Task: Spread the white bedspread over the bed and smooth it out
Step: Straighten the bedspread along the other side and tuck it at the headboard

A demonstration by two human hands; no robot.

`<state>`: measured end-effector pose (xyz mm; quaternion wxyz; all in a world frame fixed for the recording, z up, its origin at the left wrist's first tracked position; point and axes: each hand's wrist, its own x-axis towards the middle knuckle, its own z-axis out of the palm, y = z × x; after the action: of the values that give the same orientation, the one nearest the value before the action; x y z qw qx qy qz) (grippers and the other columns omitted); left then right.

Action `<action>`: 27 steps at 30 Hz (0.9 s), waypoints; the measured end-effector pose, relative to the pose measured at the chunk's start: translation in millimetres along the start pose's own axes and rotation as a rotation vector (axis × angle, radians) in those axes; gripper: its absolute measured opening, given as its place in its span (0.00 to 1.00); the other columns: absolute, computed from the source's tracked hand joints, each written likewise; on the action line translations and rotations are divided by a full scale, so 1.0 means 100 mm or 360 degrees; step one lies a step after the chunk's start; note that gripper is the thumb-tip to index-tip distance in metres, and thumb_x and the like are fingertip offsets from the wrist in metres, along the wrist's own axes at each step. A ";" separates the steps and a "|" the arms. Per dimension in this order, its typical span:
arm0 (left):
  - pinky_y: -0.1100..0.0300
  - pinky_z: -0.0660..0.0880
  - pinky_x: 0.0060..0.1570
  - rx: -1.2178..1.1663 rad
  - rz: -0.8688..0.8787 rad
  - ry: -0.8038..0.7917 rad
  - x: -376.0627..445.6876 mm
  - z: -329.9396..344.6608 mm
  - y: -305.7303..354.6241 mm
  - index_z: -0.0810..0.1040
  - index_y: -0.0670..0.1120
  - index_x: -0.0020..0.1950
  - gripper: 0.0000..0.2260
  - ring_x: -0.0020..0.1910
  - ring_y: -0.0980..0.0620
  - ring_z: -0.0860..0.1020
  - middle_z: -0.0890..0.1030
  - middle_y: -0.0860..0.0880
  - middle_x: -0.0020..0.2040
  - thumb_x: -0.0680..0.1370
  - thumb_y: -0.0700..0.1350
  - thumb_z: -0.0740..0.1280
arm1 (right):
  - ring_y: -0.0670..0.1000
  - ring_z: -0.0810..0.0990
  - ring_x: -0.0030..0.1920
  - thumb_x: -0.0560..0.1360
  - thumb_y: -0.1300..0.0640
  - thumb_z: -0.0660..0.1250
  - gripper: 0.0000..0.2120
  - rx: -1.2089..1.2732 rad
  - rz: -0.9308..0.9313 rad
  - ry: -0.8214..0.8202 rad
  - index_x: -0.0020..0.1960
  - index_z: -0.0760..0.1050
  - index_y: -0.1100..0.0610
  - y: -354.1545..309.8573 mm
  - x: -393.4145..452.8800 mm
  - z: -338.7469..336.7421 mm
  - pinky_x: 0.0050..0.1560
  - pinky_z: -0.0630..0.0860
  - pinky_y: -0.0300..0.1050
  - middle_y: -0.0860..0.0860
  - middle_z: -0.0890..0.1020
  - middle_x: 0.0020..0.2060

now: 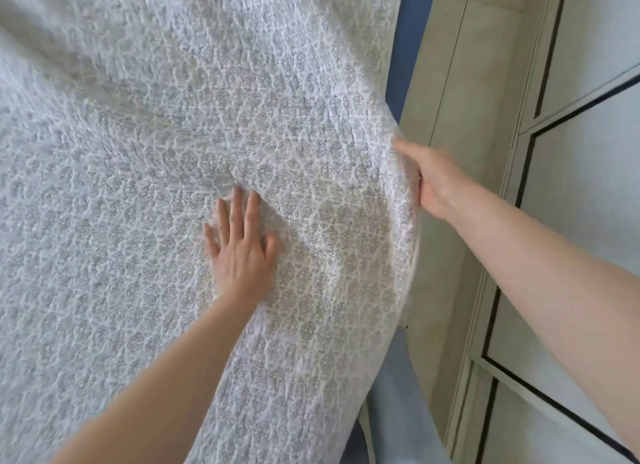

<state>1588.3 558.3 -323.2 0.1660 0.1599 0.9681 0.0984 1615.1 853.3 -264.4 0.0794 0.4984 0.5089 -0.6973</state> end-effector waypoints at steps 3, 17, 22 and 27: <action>0.42 0.36 0.76 -0.0140 -0.0082 0.0033 0.20 -0.03 0.25 0.35 0.60 0.79 0.28 0.79 0.50 0.34 0.35 0.55 0.80 0.82 0.57 0.46 | 0.56 0.84 0.52 0.73 0.55 0.73 0.16 0.0143 -0.0365 0.0113 0.57 0.75 0.57 -0.26 0.05 -0.04 0.53 0.81 0.54 0.55 0.83 0.53; 0.39 0.36 0.75 0.0082 -0.0306 -0.0096 0.32 0.07 0.39 0.35 0.61 0.78 0.29 0.77 0.52 0.30 0.31 0.57 0.79 0.79 0.62 0.41 | 0.58 0.80 0.57 0.61 0.61 0.77 0.23 0.0048 -0.0080 -0.0095 0.55 0.78 0.62 -0.69 0.68 -0.28 0.62 0.75 0.59 0.58 0.82 0.55; 0.39 0.37 0.75 0.0146 -0.0343 -0.0123 0.34 0.06 0.41 0.32 0.60 0.78 0.30 0.76 0.52 0.29 0.29 0.57 0.78 0.78 0.62 0.41 | 0.54 0.62 0.74 0.52 0.44 0.82 0.43 -0.0083 -0.0031 -0.0403 0.65 0.75 0.51 -1.03 0.82 -0.13 0.74 0.56 0.62 0.52 0.64 0.75; 0.37 0.37 0.75 0.0137 -0.0339 -0.0128 0.34 0.05 0.41 0.34 0.59 0.79 0.31 0.77 0.51 0.29 0.30 0.56 0.78 0.78 0.61 0.42 | 0.53 0.65 0.72 0.65 0.42 0.77 0.38 -0.0299 0.0043 -0.0387 0.71 0.70 0.53 -1.23 0.73 0.24 0.73 0.60 0.56 0.52 0.66 0.73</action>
<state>1571.6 608.7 -327.9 0.2071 0.0671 0.9755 0.0322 1488.3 921.5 -243.9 0.1962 0.4076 0.5517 -0.7007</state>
